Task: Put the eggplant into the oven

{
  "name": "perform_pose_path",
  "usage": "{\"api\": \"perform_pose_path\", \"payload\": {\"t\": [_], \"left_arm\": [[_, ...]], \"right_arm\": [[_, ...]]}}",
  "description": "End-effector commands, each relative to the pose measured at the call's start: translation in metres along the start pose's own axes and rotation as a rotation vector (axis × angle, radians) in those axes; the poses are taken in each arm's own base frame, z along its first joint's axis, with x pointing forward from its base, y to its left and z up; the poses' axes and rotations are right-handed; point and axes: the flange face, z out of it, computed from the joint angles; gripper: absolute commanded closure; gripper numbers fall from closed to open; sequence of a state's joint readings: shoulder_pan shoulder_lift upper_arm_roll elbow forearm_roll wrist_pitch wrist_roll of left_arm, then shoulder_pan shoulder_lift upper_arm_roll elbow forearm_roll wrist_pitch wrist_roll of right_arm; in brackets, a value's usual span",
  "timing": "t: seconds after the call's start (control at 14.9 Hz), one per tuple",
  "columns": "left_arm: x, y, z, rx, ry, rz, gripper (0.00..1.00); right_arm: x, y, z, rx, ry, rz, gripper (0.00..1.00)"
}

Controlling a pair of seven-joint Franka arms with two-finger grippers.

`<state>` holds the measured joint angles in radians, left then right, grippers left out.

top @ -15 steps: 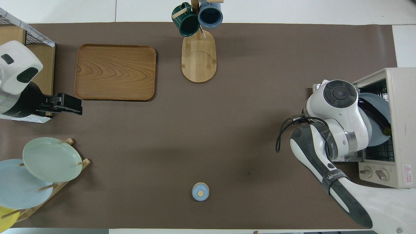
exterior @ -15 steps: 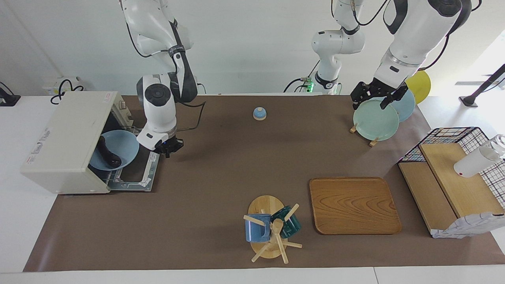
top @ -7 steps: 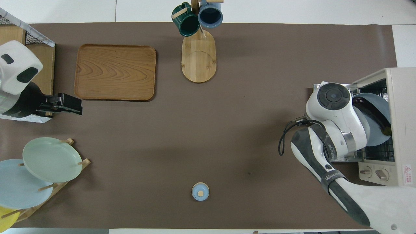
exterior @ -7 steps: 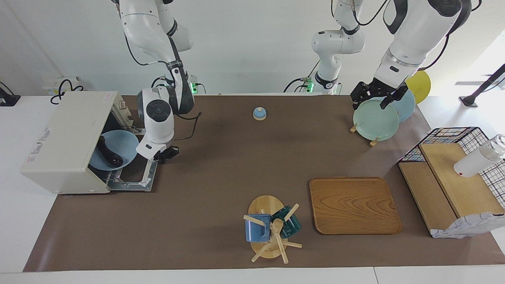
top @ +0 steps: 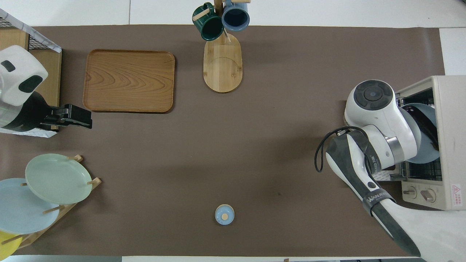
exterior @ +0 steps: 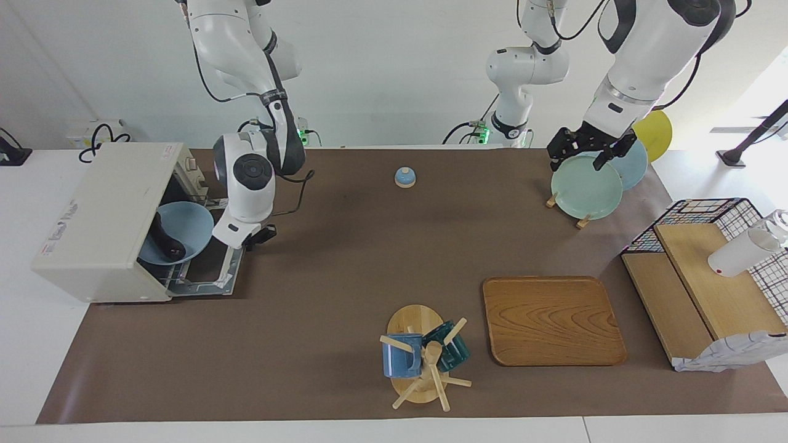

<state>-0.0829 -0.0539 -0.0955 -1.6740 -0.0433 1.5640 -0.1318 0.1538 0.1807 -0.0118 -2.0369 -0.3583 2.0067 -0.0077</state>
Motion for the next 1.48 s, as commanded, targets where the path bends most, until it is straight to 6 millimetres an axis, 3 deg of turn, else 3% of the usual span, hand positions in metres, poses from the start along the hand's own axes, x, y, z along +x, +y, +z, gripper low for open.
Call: {"api": "perform_pose_path", "payload": {"t": [0.0,0.27,0.54,0.81,1.08,1.21,1.28,1.41], "left_arm": [[-0.003,-0.005,-0.003,0.015,-0.002,0.001,0.0],[-0.003,-0.005,-0.003,0.015,-0.002,0.001,0.0],[-0.003,-0.005,-0.003,0.015,-0.002,0.001,0.0],[-0.003,-0.005,-0.003,0.015,-0.002,0.001,0.0],[-0.003,-0.005,-0.003,0.015,-0.002,0.001,0.0],[-0.003,-0.005,-0.003,0.016,-0.003,0.001,0.0],[-0.003,-0.005,-0.003,0.015,-0.002,0.001,0.0],[-0.003,-0.005,-0.003,0.015,-0.002,0.001,0.0]], "right_arm": [[-0.018,0.073,-0.045,-0.025,0.001,-0.023,1.0],[-0.044,0.129,-0.066,0.014,-0.004,-0.035,1.0],[-0.062,0.149,-0.081,0.036,0.013,-0.033,1.0],[-0.079,0.17,-0.149,0.227,0.072,0.074,1.0],[-0.087,0.169,-0.193,0.241,0.082,0.092,1.0],[-0.086,0.168,-0.194,0.248,0.075,0.111,1.0],[-0.087,0.166,-0.192,0.262,0.073,0.115,0.94],[-0.086,0.164,-0.191,0.281,0.073,0.131,0.97]]}}
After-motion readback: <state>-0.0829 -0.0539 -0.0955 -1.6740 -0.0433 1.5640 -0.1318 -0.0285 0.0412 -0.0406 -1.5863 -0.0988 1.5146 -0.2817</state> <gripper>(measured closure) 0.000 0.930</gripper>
